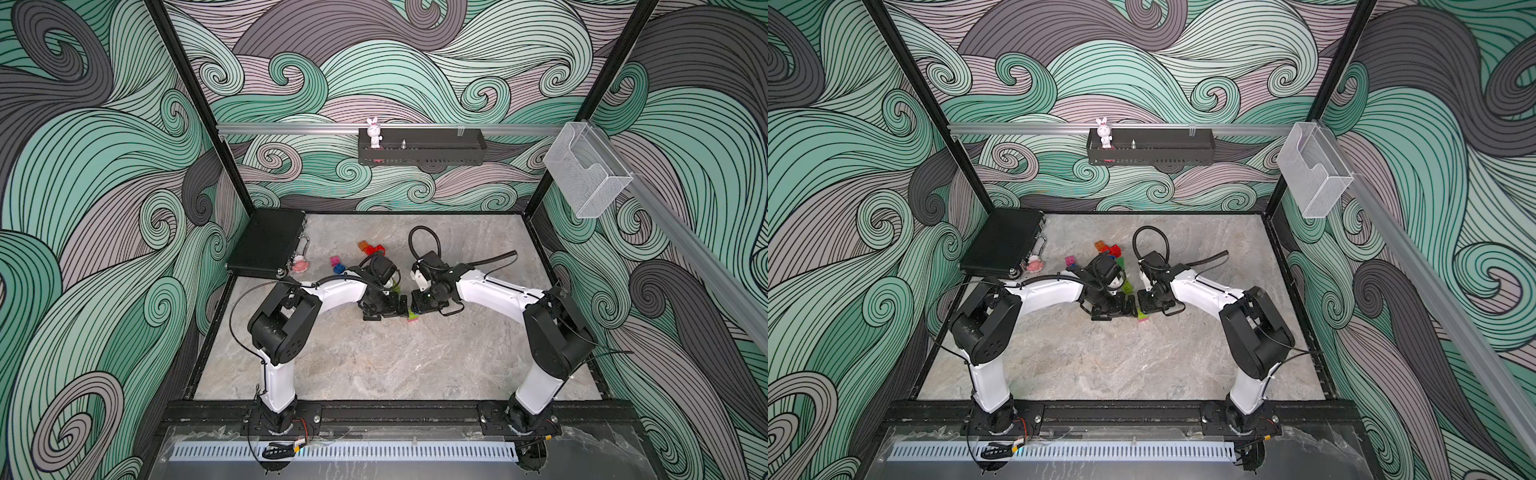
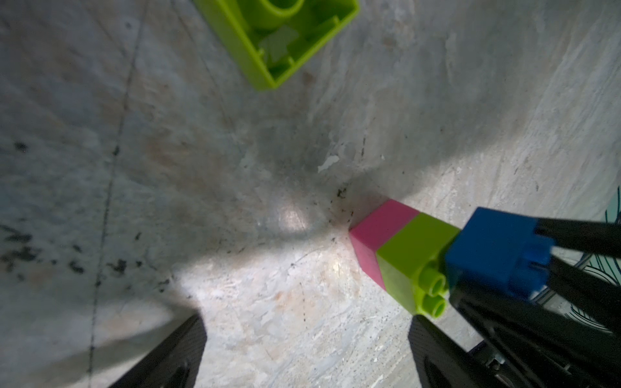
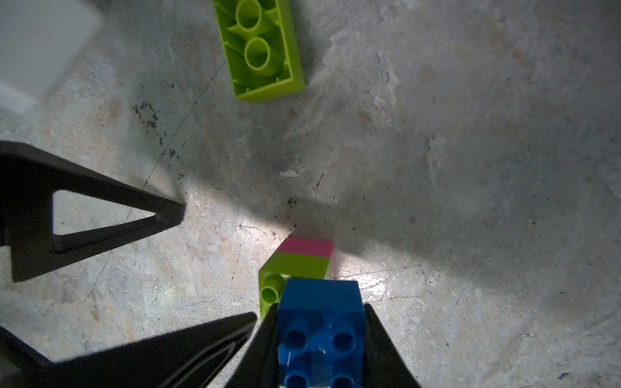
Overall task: Assemble the number 4 with lego
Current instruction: Assemble the lego brick with the lego brick.
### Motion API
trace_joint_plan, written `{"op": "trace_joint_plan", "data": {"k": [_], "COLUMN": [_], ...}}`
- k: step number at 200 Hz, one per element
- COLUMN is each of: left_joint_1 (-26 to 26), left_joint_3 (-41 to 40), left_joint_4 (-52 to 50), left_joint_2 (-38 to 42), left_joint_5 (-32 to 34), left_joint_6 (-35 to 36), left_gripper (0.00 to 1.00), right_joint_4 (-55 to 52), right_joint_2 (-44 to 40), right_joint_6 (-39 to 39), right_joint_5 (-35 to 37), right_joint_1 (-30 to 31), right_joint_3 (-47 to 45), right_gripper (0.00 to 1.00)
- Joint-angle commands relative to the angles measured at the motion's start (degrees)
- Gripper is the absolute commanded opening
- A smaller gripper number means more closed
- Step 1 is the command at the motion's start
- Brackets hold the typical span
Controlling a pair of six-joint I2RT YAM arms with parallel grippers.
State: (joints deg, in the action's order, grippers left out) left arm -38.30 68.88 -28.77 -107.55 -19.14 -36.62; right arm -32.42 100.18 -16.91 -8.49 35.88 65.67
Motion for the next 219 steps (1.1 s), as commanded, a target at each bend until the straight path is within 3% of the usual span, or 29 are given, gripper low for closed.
{"op": "trace_joint_plan", "data": {"k": [1, 134, 180, 219], "left_joint_1": [0.32, 1.5, 2.42, 2.55], "left_joint_3": [0.62, -2.22, -6.63, -6.93], "left_joint_4": [-2.16, -0.87, 2.18, 2.15], "left_joint_2": [-1.59, 1.61, 6.63, 6.45], "left_joint_5": [-0.13, 0.62, 1.63, 1.22], "left_joint_6": [-0.14, -0.05, 0.04, 0.49], "left_gripper": [0.99, 0.99, 0.99, 0.99], "right_joint_4": [-5.11, -9.85, -4.78, -3.9], "right_joint_2": [0.19, 5.12, 6.12, 6.17], "right_joint_6": [0.35, -1.25, -2.15, -2.87], "right_joint_5": [3.34, 17.44, 9.86, 10.42], "right_joint_1": [0.38, 6.74, 6.62, 6.66], "right_joint_3": [-0.48, -0.38, -4.26, -4.23], "right_gripper": [0.13, 0.13, 0.17, 0.21]}}
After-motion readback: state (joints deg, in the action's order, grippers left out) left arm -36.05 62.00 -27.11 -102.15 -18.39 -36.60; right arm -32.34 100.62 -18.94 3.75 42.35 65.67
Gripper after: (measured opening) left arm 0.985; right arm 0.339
